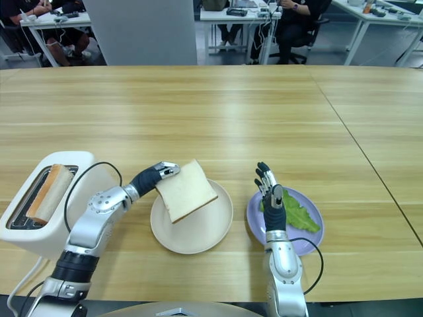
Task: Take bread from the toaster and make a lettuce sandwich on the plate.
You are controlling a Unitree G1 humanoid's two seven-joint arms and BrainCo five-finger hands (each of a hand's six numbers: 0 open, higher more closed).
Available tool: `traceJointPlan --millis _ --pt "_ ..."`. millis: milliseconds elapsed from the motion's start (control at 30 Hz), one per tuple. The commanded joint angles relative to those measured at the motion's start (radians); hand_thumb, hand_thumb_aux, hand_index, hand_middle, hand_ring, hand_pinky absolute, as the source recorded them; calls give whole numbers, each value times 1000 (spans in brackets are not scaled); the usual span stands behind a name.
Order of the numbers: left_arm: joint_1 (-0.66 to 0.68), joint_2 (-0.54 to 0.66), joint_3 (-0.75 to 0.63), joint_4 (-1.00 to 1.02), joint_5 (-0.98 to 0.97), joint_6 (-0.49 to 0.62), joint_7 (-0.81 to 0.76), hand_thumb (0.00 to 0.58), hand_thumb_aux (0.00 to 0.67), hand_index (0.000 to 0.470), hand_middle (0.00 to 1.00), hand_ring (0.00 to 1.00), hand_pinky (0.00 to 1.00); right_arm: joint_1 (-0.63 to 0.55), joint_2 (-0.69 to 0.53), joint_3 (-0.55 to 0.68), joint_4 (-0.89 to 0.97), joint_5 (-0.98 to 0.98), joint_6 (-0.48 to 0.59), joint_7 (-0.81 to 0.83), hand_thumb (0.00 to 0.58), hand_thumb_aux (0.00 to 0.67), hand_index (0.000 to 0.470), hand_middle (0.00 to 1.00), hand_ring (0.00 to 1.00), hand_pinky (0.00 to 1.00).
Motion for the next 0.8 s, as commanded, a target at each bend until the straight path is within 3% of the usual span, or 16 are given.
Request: traceJointPlan --millis 33,333,433,600,800 --pt "-44 -5 -54 87 98 -55 27 580 670 460 1000 1000 1000 15 -22 8 -13 -92 -18 -28 0 0 0 0 0 0" --pt "-94 -1 -162 172 228 -141 2 580 670 460 1000 1000 1000 11 -60 -19 -6 -255 -62 -118 0 0 0 0 0 0" --pt "-102 -10 -171 204 234 -158 -10 580 670 460 1000 1000 1000 10 -128 -47 -6 -473 -44 -213 0 0 0 0 0 0" --pt "-77 -13 -162 187 228 -158 -25 580 670 460 1000 1000 1000 38 -297 -132 -27 -782 85 -293 0 0 0 0 0 0" --pt "-32 0 -134 168 220 -159 -17 580 670 460 1000 1000 1000 56 -455 -198 -27 -922 171 -276 0 0 0 0 0 0"
